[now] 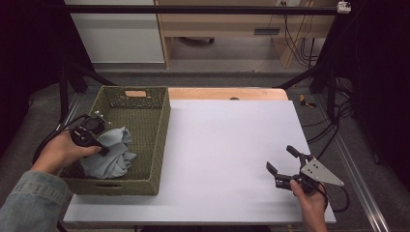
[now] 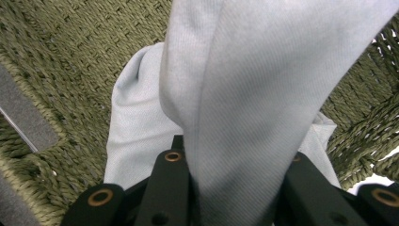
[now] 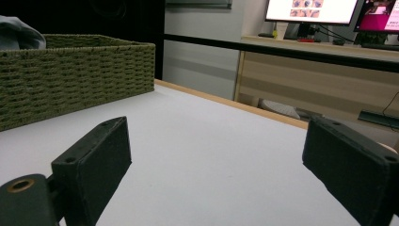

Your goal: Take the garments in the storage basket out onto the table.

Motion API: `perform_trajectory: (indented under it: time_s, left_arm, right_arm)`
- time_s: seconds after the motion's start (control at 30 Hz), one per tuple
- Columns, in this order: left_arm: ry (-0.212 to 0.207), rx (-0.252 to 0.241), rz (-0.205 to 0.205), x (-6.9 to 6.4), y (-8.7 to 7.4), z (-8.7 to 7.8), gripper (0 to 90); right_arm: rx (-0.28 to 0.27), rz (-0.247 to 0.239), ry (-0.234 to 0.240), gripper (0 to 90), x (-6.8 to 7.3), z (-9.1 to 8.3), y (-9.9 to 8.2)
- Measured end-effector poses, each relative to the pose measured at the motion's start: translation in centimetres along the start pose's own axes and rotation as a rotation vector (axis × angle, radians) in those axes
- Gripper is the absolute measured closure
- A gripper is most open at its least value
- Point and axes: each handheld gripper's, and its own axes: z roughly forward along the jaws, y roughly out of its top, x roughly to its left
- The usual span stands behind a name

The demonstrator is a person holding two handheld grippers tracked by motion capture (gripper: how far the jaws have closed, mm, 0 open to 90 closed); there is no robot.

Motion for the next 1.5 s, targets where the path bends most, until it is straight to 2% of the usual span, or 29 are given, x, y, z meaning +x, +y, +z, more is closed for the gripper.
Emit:
perform_trajectory:
  time_s: [0.2, 0.37, 0.67, 0.83, 0.97, 1.3, 1.5]
  left_arm:
    - [-0.006, 0.0, 0.013, -0.2, 0.2, -0.3, 74.1]
    - [-0.008, -0.019, 0.01, -0.3, 0.4, -0.8, 74.2]
    - [0.003, -0.04, 0.037, -0.9, 1.1, -2.2, 74.2]
    - [0.016, -0.062, 0.057, -1.3, 1.7, -3.7, 74.2]
    - [0.019, -0.108, 0.061, -1.8, 2.2, -5.1, 74.2]
    - [0.037, -0.165, 0.095, -2.8, 3.4, -7.8, 74.3]
    - [0.042, -0.213, 0.101, -3.3, 4.0, -9.5, 74.3]
  right_arm:
    - [0.0, 0.001, -0.001, 8.5, 0.0, 0.0, 0.0]
    - [0.0, -0.002, 0.0, 8.5, 0.0, 0.0, 0.0]
    - [0.001, -0.002, 0.0, 8.5, 0.0, 0.0, 0.0]
    - [0.003, 0.002, 0.002, 8.5, 0.0, 0.1, 0.0]
    - [0.0, 0.0, 0.0, 8.5, 0.1, 0.1, -0.1]
    - [-0.003, 0.002, -0.004, 8.5, 0.0, 0.1, -0.1]
    - [-0.002, 0.009, -0.006, 8.5, 0.0, 0.1, -0.1]
